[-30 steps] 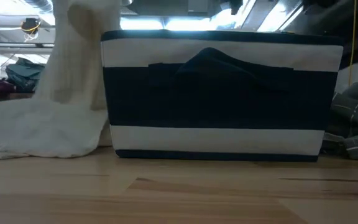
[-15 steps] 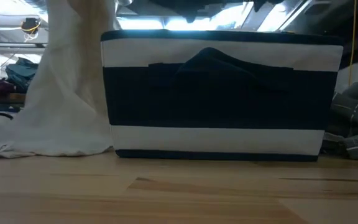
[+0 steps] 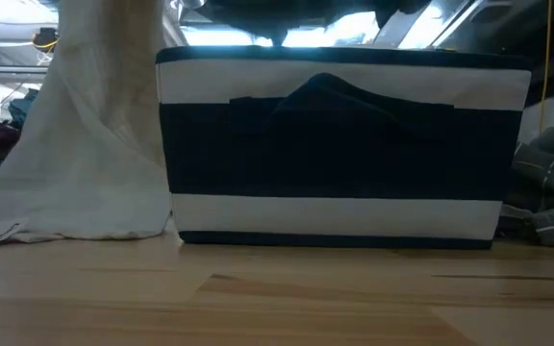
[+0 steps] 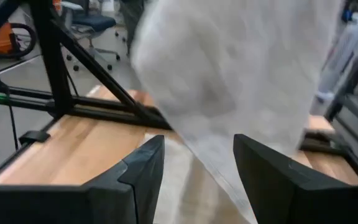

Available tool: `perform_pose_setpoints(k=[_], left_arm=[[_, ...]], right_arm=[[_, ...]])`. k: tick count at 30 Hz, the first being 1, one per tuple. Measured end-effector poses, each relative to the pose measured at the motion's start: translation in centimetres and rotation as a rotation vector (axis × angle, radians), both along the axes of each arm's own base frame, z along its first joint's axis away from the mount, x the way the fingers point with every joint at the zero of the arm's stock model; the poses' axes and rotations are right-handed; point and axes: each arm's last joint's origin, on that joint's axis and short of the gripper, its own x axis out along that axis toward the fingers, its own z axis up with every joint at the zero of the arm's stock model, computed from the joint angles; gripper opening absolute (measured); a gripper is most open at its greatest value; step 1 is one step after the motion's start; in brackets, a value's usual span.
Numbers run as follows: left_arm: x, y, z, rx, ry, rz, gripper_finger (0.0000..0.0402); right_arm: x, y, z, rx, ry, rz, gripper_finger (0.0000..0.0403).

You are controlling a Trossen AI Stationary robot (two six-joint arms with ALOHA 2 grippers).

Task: Fold towel
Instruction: Fold the white patterned towel

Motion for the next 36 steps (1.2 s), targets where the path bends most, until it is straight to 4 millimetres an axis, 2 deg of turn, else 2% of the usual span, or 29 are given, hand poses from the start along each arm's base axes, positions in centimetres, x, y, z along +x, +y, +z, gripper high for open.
perform_pose_setpoints(k=[5,9,13,16,19,26,36], left_arm=[[0.1,-0.1,0.0,0.001,-0.005,0.005,0.0000],[0.7,-0.3,-0.1,0.009,0.013,0.007,0.0000],[1.8,-0.5,-0.3,0.013,0.032,0.017,0.0000],[3.2,-0.6,-0.5,0.002,0.023,0.045,0.0000],[4.9,-0.6,-0.7,-0.010,-0.008,0.083,0.0000],[8.4,-0.5,-1.7,-0.069,-0.110,0.104,0.0000],[9.2,0.2,-2.0,-0.146,-0.220,0.058,0.0000]], right_arm=[[-0.1,2.6,0.6,-0.145,-0.077,-0.017,0.0200],[-0.5,4.9,0.8,-0.337,-0.108,-0.073,0.0200],[-0.9,6.7,0.9,-0.530,-0.117,-0.134,0.0200],[-1.2,7.7,0.9,-0.612,-0.113,-0.148,0.0200],[-1.4,8.3,0.9,-0.652,-0.112,-0.156,0.0200],[-1.4,7.9,0.9,-0.704,-0.081,-0.235,0.0200],[-1.5,7.7,0.6,-0.791,-0.021,-0.284,0.0200]])
